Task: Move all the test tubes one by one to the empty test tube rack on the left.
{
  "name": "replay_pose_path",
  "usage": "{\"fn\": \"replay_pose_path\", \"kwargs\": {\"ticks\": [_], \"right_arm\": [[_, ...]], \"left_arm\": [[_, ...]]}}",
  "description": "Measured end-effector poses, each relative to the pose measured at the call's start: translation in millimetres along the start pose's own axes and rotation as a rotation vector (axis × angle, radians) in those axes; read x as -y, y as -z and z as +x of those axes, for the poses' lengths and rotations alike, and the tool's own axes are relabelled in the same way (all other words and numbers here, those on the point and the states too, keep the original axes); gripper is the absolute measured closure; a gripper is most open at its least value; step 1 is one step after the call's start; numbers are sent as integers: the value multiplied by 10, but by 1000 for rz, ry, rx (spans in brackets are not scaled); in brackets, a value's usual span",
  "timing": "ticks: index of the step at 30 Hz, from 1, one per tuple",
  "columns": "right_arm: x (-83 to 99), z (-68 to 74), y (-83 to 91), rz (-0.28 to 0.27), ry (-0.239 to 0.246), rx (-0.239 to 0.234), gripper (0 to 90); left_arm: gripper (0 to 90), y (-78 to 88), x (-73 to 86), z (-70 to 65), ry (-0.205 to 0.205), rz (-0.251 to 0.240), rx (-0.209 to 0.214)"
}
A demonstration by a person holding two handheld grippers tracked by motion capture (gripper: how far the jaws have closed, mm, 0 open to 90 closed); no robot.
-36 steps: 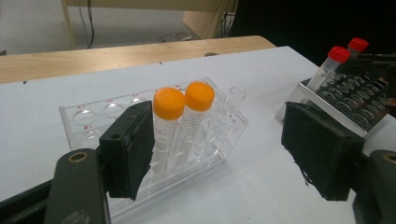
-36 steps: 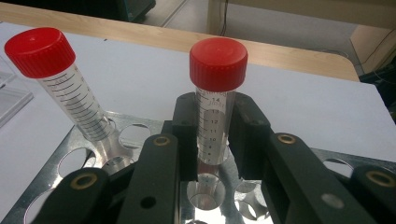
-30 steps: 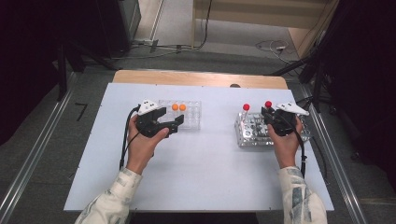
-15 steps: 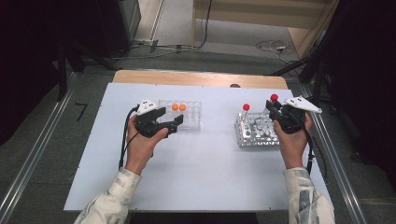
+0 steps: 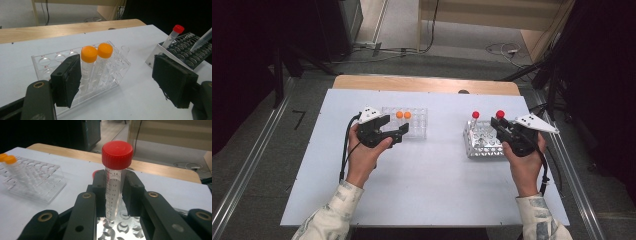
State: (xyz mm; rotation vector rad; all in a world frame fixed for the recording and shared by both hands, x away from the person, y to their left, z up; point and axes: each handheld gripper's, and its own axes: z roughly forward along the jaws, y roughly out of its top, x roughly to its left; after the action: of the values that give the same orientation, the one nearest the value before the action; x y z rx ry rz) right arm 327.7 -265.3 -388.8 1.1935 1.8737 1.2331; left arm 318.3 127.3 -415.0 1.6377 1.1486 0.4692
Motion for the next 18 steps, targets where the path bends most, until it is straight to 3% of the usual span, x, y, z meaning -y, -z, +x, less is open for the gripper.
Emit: {"fn": "replay_pose_path", "kwargs": {"ticks": [18], "right_arm": [[59,493,-86,24,61,-125,710]], "left_arm": [[243,26,-1,-17,-2,-1,1]]}}
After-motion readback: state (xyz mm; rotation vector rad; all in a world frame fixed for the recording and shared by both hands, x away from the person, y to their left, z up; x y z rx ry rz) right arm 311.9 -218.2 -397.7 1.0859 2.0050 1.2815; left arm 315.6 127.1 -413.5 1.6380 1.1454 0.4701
